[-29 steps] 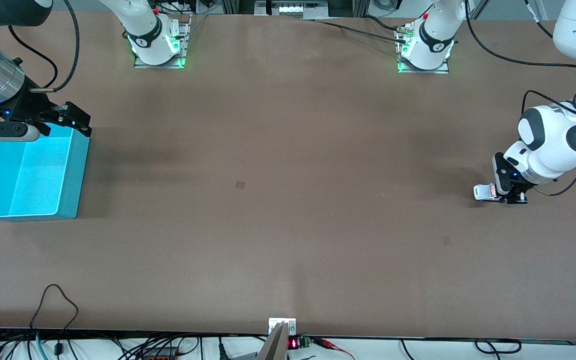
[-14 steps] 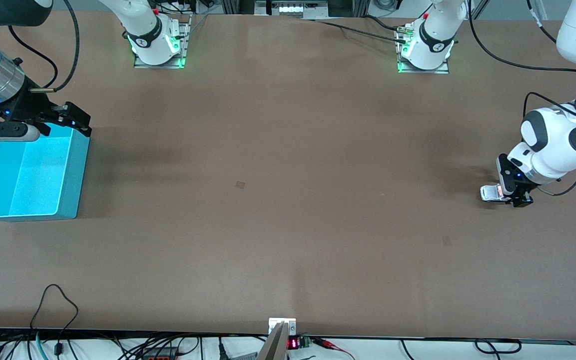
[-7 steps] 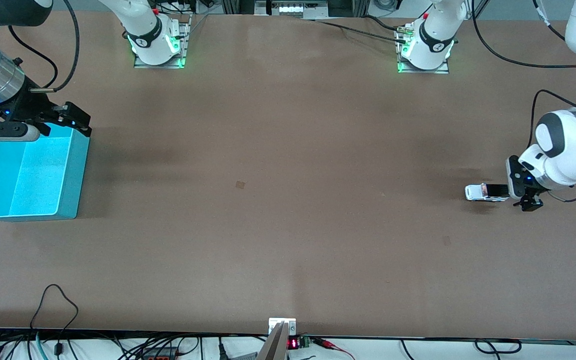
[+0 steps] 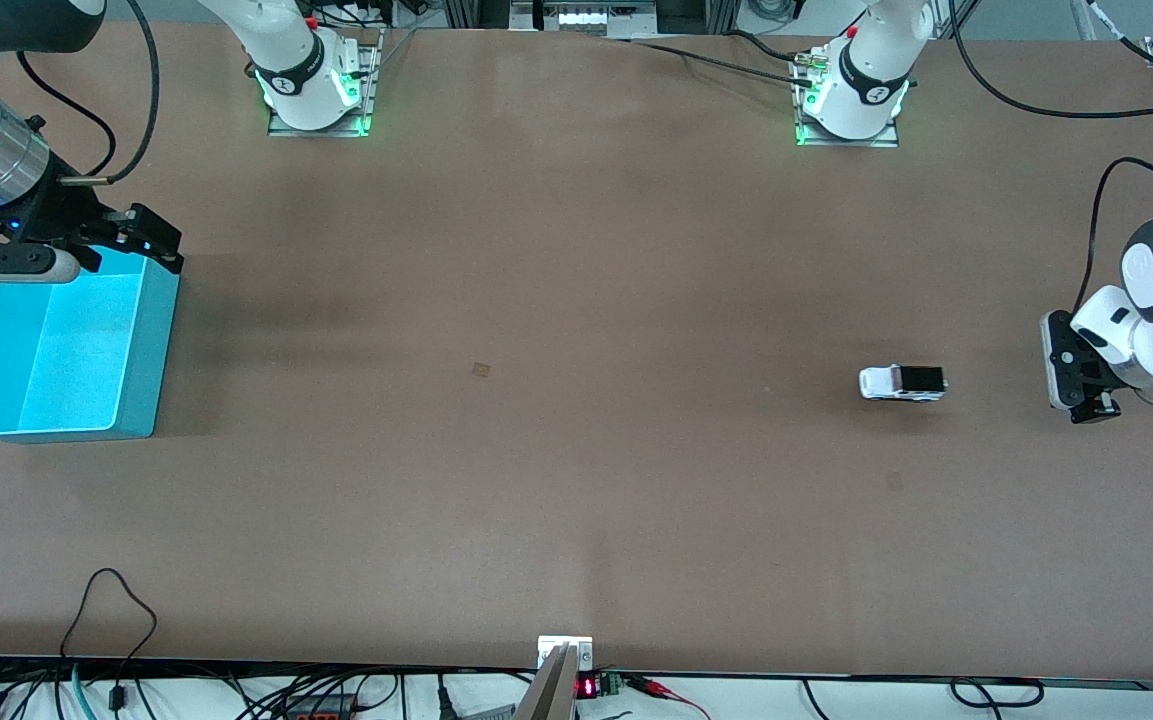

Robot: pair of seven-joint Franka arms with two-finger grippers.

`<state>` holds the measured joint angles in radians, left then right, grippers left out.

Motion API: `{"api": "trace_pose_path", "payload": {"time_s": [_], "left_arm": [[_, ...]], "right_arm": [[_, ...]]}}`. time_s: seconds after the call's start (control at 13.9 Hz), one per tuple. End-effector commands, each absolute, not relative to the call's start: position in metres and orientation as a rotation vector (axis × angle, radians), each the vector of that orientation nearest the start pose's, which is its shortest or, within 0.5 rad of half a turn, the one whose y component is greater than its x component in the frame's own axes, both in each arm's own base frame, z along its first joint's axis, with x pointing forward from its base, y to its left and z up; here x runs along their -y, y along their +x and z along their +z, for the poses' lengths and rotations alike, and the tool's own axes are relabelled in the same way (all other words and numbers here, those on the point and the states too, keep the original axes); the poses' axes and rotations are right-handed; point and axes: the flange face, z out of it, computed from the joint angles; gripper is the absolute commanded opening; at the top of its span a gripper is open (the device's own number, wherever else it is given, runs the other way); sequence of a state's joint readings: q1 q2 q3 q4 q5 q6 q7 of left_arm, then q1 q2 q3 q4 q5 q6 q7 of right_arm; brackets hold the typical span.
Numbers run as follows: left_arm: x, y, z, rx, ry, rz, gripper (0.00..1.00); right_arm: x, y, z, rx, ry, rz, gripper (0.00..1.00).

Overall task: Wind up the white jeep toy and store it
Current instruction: 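Raise the left gripper away while the jeep rolls toward the bin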

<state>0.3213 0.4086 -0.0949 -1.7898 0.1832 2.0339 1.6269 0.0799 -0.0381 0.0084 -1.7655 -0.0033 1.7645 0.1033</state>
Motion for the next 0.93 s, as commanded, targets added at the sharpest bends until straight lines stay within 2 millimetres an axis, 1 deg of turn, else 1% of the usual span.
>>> {"api": "trace_pose_path", "payload": {"time_s": [0.0,0.07,0.14,0.29,0.36,0.5,0.79,0.86], "left_arm": [[-0.119,0.622,0.348,-2.079,-2.391,0.418,1.0],[-0.108,0.624,0.355,-2.036,-2.425,0.442,1.0],[-0.098,0.626,0.357,-1.984,-2.459,0.446,1.0],[-0.063,0.629,0.363,-1.888,-2.51,0.471,1.0],[-0.05,0.63,0.369,-1.815,-2.563,0.493,1.0],[-0.012,0.633,0.386,-1.667,-2.644,0.522,1.0],[0.057,0.631,0.432,-1.283,-2.813,0.55,1.0],[0.064,0.629,0.441,-1.184,-2.845,0.567,1.0]], "right_arm": [[-0.049,0.547,0.573,-0.016,-3.141,-0.063,1.0],[-0.049,0.547,0.573,-0.016,-3.141,-0.063,1.0],[-0.049,0.547,0.573,-0.016,-3.141,-0.063,1.0],[-0.049,0.547,0.573,-0.016,-3.141,-0.063,1.0],[-0.049,0.547,0.573,-0.016,-3.141,-0.063,1.0],[-0.049,0.547,0.573,-0.016,-3.141,-0.063,1.0],[-0.049,0.547,0.573,-0.016,-3.141,-0.063,1.0],[-0.049,0.547,0.573,-0.016,-3.141,-0.063,1.0]]}}
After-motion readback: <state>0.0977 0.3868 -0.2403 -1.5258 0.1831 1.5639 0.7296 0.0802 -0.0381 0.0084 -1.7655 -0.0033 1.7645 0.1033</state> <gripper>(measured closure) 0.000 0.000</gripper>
